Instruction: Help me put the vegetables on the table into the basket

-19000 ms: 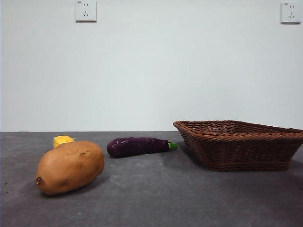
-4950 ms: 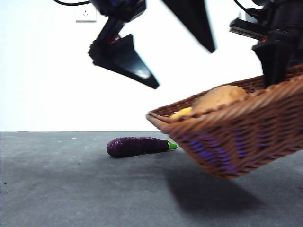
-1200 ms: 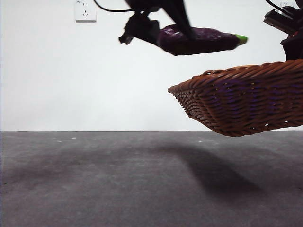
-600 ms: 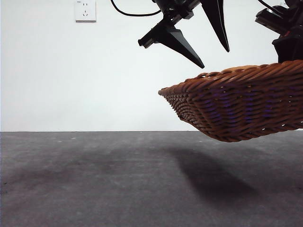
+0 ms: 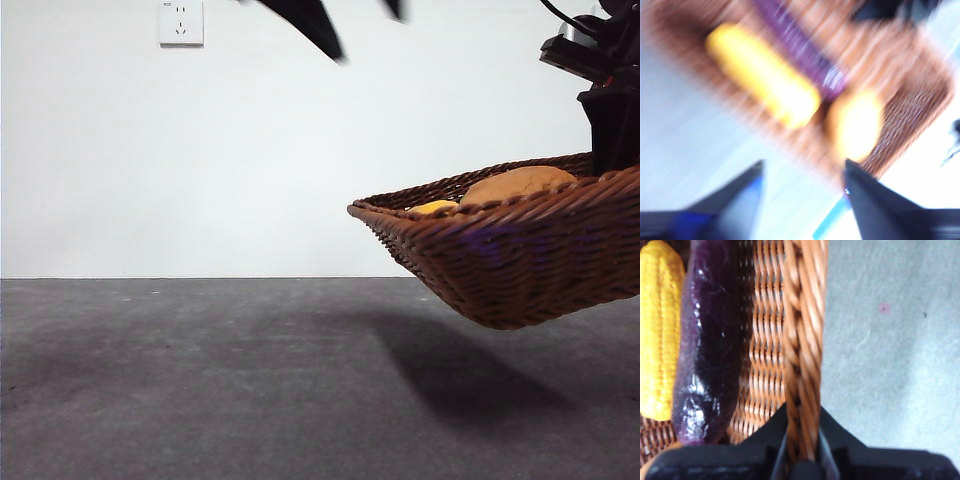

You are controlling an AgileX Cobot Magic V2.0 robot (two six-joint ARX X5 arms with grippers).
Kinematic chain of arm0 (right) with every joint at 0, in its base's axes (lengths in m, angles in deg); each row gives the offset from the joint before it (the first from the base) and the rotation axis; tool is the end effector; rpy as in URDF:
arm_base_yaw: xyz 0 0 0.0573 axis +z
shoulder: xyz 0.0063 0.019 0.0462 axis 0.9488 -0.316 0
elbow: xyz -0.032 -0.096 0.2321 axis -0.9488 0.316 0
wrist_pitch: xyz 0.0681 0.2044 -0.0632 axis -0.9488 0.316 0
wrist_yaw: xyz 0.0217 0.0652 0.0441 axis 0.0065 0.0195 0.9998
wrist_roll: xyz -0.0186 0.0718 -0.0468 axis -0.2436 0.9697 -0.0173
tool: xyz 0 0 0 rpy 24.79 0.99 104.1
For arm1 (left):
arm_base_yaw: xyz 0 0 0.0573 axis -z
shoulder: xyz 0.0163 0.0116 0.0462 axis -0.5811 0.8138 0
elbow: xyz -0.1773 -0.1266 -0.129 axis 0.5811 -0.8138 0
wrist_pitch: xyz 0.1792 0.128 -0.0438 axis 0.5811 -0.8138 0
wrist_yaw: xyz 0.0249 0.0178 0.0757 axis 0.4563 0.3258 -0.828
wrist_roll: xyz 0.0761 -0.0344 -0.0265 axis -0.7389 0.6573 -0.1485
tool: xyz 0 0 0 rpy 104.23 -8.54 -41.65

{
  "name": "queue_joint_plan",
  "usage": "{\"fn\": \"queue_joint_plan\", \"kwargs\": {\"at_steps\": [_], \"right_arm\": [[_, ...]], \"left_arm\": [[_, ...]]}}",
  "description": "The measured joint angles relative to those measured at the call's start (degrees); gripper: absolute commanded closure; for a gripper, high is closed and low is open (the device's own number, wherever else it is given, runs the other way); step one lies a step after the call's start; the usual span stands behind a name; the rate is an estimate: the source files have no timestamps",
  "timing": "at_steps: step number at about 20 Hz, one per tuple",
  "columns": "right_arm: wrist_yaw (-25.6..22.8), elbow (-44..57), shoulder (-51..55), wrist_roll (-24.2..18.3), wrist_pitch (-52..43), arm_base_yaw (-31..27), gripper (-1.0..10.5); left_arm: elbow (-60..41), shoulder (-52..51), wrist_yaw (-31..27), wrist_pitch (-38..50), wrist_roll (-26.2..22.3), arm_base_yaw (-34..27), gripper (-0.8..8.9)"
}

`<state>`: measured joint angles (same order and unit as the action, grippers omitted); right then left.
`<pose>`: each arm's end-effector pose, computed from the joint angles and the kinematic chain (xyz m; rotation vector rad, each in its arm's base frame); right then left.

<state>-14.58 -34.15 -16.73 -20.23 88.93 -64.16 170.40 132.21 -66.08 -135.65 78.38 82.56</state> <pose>0.2507 0.0560 0.2263 0.1753 1.2858 0.3376 0.2200 -0.2524 0.3265 0.2715 1.1314 -0.7929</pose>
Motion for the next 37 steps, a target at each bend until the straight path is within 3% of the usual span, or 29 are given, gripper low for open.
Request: {"fn": "queue_joint_plan", "kwargs": {"at_steps": [2, 6, 10, 16, 21, 23, 25, 27, 28, 30, 31, 37], "right_arm": [[-0.4, 0.0, 0.0, 0.0, -1.2, 0.0, 9.6], [-0.2, 0.0, -2.6, 0.0, -5.8, -1.7, 9.6], [3.4, -1.9, -13.1, -0.8, -7.5, -5.6, 9.6], [4.4, -23.3, -29.6, -5.5, 0.9, -7.8, 9.6], [4.3, -32.0, -38.1, -8.3, 2.0, -9.5, 9.6], [1.9, -32.1, -38.4, -8.9, 1.0, -10.1, 9.6], [0.0, -32.1, -38.4, -9.0, 0.5, -10.2, 9.5], [-1.7, -32.1, -38.4, -9.1, -0.1, -10.2, 9.4], [-2.0, -32.1, -38.4, -9.1, -0.3, -10.2, 8.9], [-3.0, -32.1, -38.4, -8.9, -1.7, -10.2, 5.5], [-3.4, -32.1, -38.5, -8.6, -2.3, -10.4, 4.6], [-3.6, -33.1, -37.6, -7.0, -1.2, -10.6, 4.5]], "left_arm": [[0.0, -4.6, -4.0, -1.0, -1.7, 0.7, 8.23], [0.0, -16.7, -3.8, -1.0, -1.9, 5.3, 8.22], [0.0, -27.4, -3.6, -1.0, -0.9, 13.8, 8.22], [-1.7, -38.3, -3.6, -1.0, 5.6, 24.2, 8.21], [-17.1, -48.7, -4.2, -1.0, 9.9, 26.0, 8.17], [-23.4, -52.8, -9.9, -1.1, 11.8, 26.1, 8.17], [-28.2, -56.4, -19.8, -1.0, 12.7, 26.1, 8.17], [-32.3, -59.0, -24.7, -1.0, 13.0, 26.1, 8.18], [-34.2, -59.7, -25.5, -1.1, 13.0, 26.1, 8.18], [-36.8, -60.6, -26.6, -1.1, 13.2, 26.1, 8.17], [-37.0, -60.7, -26.6, -1.1, 13.5, 26.1, 8.18], [-37.0, -60.8, -26.6, -1.0, 14.4, 26.1, 8.18]]}}
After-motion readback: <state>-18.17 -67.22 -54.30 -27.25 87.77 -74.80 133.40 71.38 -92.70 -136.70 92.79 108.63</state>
